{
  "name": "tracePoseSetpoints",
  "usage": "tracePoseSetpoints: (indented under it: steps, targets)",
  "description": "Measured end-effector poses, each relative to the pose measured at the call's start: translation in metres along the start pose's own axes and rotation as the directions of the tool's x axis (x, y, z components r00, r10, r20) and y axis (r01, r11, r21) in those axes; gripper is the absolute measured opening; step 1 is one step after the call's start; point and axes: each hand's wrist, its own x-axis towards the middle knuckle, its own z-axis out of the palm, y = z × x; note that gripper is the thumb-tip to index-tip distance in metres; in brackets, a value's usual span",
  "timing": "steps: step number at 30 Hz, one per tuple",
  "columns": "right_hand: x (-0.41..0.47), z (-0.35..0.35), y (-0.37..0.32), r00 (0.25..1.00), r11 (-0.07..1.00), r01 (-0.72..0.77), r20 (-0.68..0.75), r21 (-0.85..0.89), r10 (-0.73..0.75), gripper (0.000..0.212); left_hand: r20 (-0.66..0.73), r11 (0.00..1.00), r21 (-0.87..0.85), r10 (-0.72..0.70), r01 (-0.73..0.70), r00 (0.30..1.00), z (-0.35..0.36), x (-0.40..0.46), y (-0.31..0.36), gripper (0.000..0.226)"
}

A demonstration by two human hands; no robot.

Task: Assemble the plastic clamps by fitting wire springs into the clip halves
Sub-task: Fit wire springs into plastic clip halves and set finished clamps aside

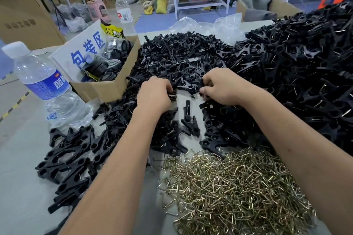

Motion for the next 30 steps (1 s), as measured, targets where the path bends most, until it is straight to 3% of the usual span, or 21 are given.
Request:
tracePoseSetpoints:
  steps: [5,9,11,15,17,19,20,22,25,30]
  targets:
    - [-0.005,0.01,0.007,0.975,0.967,0.022,-0.219,0.252,0.035,0.017,0.022,0.999,0.025,-0.035,0.035,0.999,0.003,0.008,0.004,0.023]
    - [-0.007,0.015,0.009,0.914,0.854,0.089,-0.382,0.512,0.134,0.009,0.02,0.998,-0.051,-0.031,0.032,0.999,0.003,0.011,0.001,0.012]
    - [-0.009,0.017,0.01,0.896,0.76,0.127,-0.402,0.637,0.187,0.01,-0.063,0.991,-0.133,-0.036,0.028,0.997,0.004,0.009,0.0,0.003]
    - [-0.022,0.022,0.01,0.911,0.578,0.188,-0.361,0.794,0.199,0.018,-0.216,0.945,-0.326,-0.085,0.011,0.973,0.002,0.001,0.004,0.017]
    - [-0.031,0.027,0.009,0.924,0.527,0.206,-0.342,0.825,0.174,0.015,-0.22,0.81,-0.585,-0.132,-0.022,0.967,-0.001,-0.012,0.01,0.019]
    - [-0.042,0.034,0.01,0.931,0.518,0.204,-0.328,0.83,0.158,0.013,-0.089,0.479,-0.878,-0.14,-0.011,0.986,0.0,-0.029,0.02,0.017]
    - [-0.048,0.038,0.011,0.935,0.522,0.201,-0.321,0.829,0.15,0.014,-0.029,0.325,-0.946,-0.109,0.008,0.994,0.002,-0.038,0.024,0.019]
    - [-0.061,0.046,0.013,0.943,0.538,0.194,-0.307,0.82,0.126,0.014,0.044,0.156,-0.986,-0.062,0.053,0.997,0.008,-0.05,0.028,0.023]
    - [-0.075,0.056,0.019,0.945,0.58,0.196,-0.31,0.791,0.103,0.013,0.132,0.039,-0.99,0.001,0.132,0.991,0.013,-0.063,0.029,0.024]
    - [-0.087,0.062,0.025,0.912,0.624,0.284,-0.405,0.728,0.058,0.017,0.197,-0.057,-0.977,0.11,0.204,0.974,0.012,-0.075,0.027,0.021]
